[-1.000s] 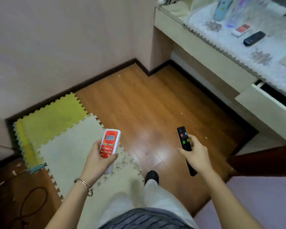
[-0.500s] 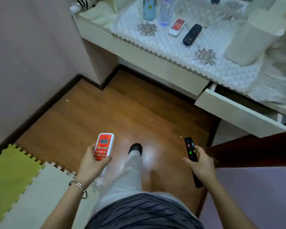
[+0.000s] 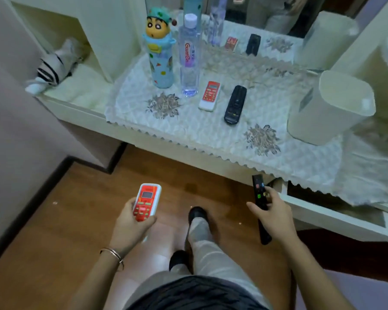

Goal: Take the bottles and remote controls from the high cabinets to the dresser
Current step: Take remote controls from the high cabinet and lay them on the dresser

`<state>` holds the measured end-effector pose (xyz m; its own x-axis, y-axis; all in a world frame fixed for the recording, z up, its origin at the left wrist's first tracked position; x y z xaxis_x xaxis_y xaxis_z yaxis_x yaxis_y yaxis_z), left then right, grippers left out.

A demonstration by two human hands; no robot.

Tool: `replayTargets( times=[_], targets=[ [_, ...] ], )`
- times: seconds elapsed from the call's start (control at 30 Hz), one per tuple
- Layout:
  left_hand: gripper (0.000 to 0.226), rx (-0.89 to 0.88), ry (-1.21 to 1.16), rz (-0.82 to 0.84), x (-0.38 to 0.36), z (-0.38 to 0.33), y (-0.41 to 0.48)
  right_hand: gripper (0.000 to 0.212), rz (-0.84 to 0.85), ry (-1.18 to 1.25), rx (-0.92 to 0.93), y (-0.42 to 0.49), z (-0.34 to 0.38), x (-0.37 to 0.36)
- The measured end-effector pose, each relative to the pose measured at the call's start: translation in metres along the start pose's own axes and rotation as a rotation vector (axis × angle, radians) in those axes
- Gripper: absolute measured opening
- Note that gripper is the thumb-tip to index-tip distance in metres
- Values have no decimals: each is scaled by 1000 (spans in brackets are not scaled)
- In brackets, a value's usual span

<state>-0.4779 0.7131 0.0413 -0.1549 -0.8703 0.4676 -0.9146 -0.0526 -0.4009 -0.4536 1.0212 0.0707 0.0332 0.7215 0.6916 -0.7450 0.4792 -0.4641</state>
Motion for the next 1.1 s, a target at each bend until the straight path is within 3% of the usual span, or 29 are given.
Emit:
replayTargets(
  times=[0.13,0.43,0.53,0.6,0.8,1.1],
  targets=[
    [58,4,3,33,-13,-21,48,62,25,51,-1,51,27,7],
    [47,-316,117,132,-63,-177,170,55,-150,119,-9,155,75,58],
    [78,-359,211,194,-85,-210,192,57,-191,105,-50,178,79,72],
    [84,-373,244,228,-100,-221,204,56,-211,89,-97,186,78,76],
    [40,-458,302,396,-164,-261,243,57,-243,27,-213,211,87,73],
    [70,-590,726,372,-225,-289,281,47,-260,-48,-352,267,121,71]
  ],
)
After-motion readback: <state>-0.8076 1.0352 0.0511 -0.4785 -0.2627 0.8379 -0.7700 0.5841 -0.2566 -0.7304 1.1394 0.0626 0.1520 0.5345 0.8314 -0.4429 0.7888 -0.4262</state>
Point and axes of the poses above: each hand's wrist, its own y-axis towards the middle knuckle, its own x-axis out of the back of the hand, z = x × y, the point moved 1 cm from there along y, towards the middle knuckle, and after that the axes turned 7 degrees about -x, right-handed, at the moved point
